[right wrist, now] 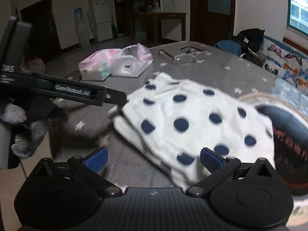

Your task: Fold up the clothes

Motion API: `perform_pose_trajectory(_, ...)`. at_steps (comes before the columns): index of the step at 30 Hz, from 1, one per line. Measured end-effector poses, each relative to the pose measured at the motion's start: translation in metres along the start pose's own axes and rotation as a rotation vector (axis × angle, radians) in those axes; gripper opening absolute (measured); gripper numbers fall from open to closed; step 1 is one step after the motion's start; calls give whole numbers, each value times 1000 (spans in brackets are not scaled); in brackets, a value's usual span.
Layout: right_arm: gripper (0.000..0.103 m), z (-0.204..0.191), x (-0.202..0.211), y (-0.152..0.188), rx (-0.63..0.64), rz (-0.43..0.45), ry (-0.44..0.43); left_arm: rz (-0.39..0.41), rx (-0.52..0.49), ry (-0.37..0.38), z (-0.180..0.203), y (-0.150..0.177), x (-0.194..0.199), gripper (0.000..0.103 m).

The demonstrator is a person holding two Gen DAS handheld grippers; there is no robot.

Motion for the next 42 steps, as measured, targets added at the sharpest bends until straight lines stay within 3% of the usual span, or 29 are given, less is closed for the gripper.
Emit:
perform_pose_trajectory(5, 103, -23, -12, -15, 144, 32, 61, 6, 87, 16, -12, -14, -3, 103)
perform_pose_trajectory(13, 89, -74, -35, -15, 471, 82, 188, -29, 241, 95, -21, -20, -19, 102)
perform_pose_trajectory(16, 74, -83, -39, -16, 528, 101, 233, -42, 286, 125, -23, -19, -23, 102)
perform_pose_trajectory(17, 63, -83, -41, -16, 533, 101, 247, -47, 302, 136, -23, -19, -24, 101)
perform_pose_trajectory(18, 53, -81, -42, -17, 522, 92, 258, -52, 318, 146, -24, -19, -25, 100)
perform_pose_trajectory(20, 50, -74, -45, -19, 491, 78, 258, -62, 350, 167, -24, -19, -28, 100)
perform_pose_trajectory(27, 34, -38, -32, -35, 214, 64, 113, -79, 442, 224, -29, -19, -32, 96)
perform_pose_trajectory(36, 30, -1, -18, -40, -116, 47, -59, -97, 661, 380, -31, -13, -42, 94)
perform_pose_trajectory(42, 29, 12, -18, -38, -152, 61, -86, -104, 731, 440, -24, -13, -56, 94)
Point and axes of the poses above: each gripper's, at about its wrist camera, not at the fingertips, and x roughly against the way its jaws point, z to its right, y to its underside, the point moved 6 cm from there along -x, roughly the way its jaws point, and after that the axes turned 10 degrees about y, right-handed, at the moved point
